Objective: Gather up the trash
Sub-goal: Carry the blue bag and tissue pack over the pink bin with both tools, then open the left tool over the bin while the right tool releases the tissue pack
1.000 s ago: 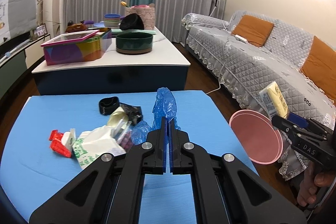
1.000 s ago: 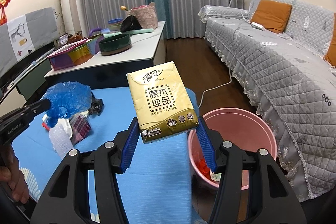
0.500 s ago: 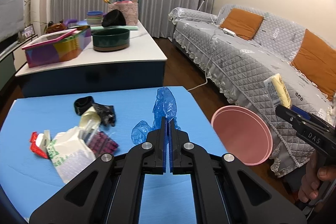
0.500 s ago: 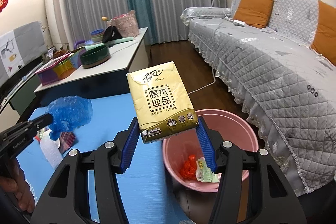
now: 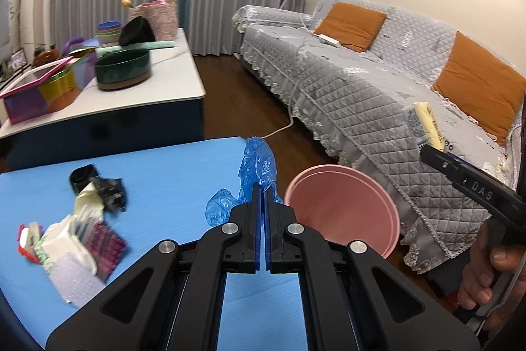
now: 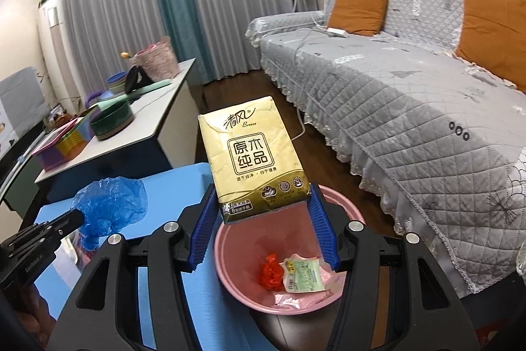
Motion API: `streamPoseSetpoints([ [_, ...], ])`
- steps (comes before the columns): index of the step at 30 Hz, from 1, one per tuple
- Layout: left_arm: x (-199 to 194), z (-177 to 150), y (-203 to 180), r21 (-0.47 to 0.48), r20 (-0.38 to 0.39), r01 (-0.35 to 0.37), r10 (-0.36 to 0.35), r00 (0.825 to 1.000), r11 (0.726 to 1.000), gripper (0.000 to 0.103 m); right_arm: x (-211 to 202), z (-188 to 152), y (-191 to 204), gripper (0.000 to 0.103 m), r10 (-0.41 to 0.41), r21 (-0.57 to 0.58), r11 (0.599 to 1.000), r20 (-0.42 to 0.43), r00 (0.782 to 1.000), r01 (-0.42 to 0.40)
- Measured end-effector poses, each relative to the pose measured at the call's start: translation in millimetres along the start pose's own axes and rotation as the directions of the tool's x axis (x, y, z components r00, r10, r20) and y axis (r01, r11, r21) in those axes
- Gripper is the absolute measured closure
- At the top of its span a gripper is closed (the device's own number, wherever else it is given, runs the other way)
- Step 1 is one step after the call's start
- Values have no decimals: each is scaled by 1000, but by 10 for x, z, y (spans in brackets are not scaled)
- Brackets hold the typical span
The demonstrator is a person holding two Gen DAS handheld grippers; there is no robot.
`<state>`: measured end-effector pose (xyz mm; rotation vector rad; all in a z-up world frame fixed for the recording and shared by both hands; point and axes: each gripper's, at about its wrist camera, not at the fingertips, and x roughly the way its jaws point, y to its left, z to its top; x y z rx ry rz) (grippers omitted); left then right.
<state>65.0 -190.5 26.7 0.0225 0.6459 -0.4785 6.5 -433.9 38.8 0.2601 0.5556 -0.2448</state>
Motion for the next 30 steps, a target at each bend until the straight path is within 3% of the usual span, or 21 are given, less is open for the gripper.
streamPoseSetpoints([
  [13,425,209,-542,58,-35,104,-102,994,993,102,151,53,-286,48,-34,67,997,-25,999,36],
  [30,958,172,-780,95,-123,184,-172,977,978,102,349,12,-400,48,-64,86,994,-68,996,70],
])
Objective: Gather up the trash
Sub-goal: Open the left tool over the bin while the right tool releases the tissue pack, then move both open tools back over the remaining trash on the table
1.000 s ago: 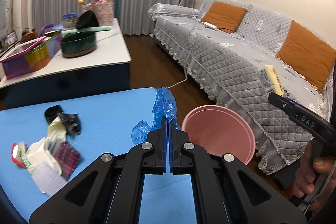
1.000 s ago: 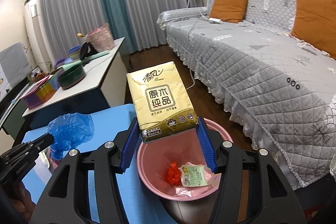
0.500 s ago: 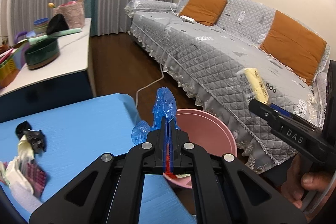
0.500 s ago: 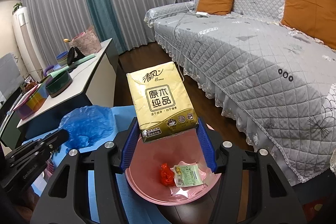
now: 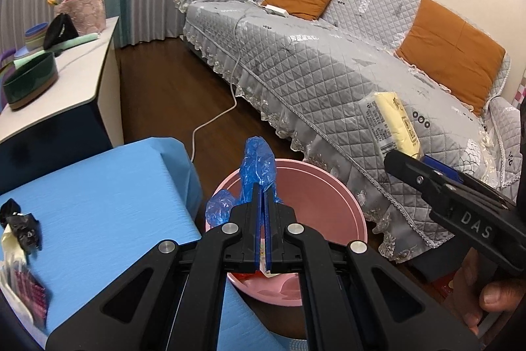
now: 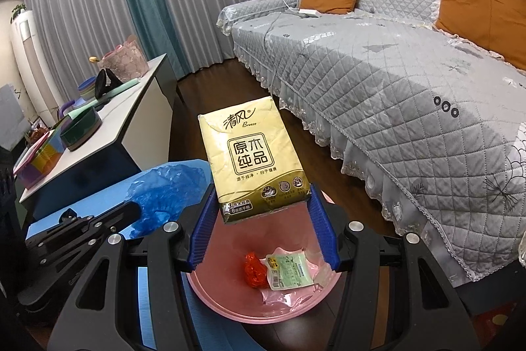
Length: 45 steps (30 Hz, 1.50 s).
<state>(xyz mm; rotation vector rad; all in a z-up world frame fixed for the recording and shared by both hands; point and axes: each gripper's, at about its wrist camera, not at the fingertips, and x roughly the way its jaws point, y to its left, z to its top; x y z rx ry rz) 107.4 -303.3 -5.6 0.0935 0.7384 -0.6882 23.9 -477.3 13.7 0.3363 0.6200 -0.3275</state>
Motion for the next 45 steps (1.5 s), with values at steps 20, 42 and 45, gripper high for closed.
streamPoseSetpoints([
  [20,-55,-60,180,-27,-20,-12,11,1000,1000,69,82,9,107,28,-25,11,1000,-2,1000,25],
  [42,-1617,-397,970,-107,110,-182,194,975,977,69,-445,-301,1377,60,255,-221,947,83,963,-231],
  [45,-1836,-494,1170,-120,119,-219,233,965,968,69,-496,-372,1554,60,302,-238,930,66,951,-279],
])
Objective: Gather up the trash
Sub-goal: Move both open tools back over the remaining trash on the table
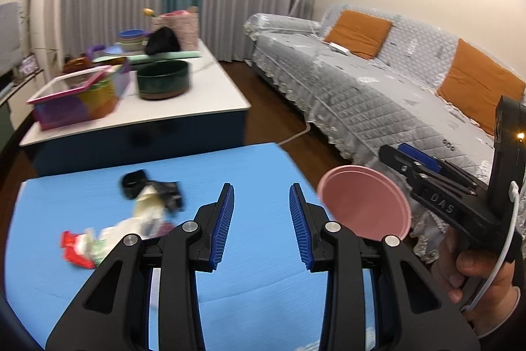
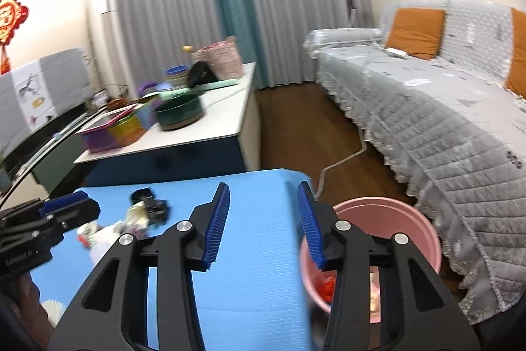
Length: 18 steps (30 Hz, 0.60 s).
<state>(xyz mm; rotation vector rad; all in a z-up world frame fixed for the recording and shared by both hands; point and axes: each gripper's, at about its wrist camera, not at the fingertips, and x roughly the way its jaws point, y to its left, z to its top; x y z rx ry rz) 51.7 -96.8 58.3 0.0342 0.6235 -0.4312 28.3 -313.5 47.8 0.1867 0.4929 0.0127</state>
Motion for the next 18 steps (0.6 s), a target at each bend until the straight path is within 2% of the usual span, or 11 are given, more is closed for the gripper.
streamPoseSetpoints([
  [4,-192,-72,386,-36,14,-52,53,998,998,69,19,-31,275,61,59,-24,998,-5,998,-60],
  [9,-298,-242,853,-138,21,-102,106,994,985,69,100,-140,639,63,128,-72,989,-32,991,-130],
  [18,-257,-585,1494,-286,-20,-211,215,976,935,69,412,-479,1205,63,225,-144,959,-145,963,-246],
])
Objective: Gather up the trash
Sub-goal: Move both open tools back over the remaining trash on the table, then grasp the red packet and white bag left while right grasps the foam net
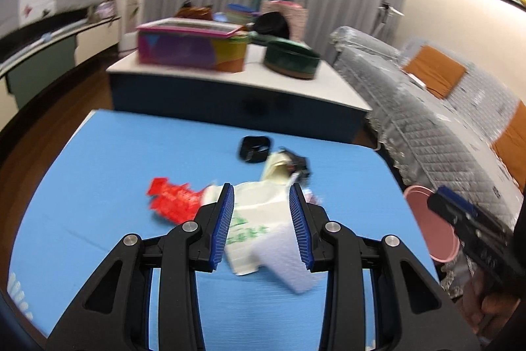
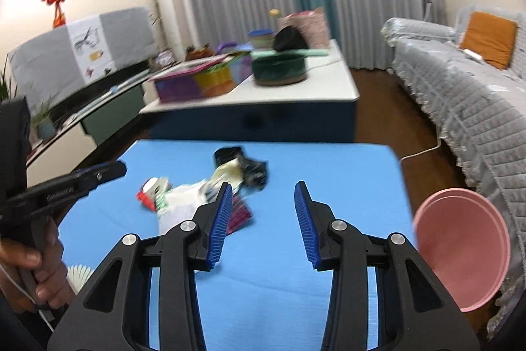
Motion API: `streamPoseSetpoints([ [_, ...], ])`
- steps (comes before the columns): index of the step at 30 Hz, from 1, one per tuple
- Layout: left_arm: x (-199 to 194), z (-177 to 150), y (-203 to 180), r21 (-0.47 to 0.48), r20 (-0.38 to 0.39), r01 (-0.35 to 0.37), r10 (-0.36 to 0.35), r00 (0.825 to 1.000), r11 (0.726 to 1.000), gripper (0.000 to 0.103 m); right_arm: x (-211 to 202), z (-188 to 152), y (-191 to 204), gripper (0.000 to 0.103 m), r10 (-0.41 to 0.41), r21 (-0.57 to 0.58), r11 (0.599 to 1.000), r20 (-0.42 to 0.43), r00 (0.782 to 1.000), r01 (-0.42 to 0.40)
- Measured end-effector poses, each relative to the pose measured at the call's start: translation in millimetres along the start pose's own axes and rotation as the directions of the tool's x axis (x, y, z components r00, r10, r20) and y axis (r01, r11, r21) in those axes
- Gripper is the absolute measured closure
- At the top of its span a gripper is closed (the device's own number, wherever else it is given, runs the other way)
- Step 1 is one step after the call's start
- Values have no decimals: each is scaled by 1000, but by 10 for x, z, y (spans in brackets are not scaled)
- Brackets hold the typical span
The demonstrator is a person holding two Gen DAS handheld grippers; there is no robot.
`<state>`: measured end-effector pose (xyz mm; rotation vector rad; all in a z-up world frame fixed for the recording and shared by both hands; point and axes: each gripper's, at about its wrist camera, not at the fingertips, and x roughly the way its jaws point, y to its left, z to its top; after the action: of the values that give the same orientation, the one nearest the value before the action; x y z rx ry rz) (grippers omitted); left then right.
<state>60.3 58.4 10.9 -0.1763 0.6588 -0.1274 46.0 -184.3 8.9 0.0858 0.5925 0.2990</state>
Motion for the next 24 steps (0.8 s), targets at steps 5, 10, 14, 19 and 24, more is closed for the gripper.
streamPoseSetpoints([
  [5,79,-40,236,-62,-20,-37,36,999,997,69,253,-76,224,63,40,-31,999,-47,998,-42],
  [10,197,-70,413,-94,-39,-70,66,997,993,69,457,-111,370,63,80,-53,995,-76,994,-84],
  [14,320,-78,475,-105,-63,-79,73,995,991,69,631,-183,447,61,103,-71,991,-115,988,-112],
  [19,456,-83,430,-88,-84,-80,73,994,993,69,800,-255,502,54,135,-77,986,-171,976,-150],
  [24,577,-85,356,-56,-106,-86,80,991,995,69,963,-323,539,52,160,-80,980,-233,959,-182],
])
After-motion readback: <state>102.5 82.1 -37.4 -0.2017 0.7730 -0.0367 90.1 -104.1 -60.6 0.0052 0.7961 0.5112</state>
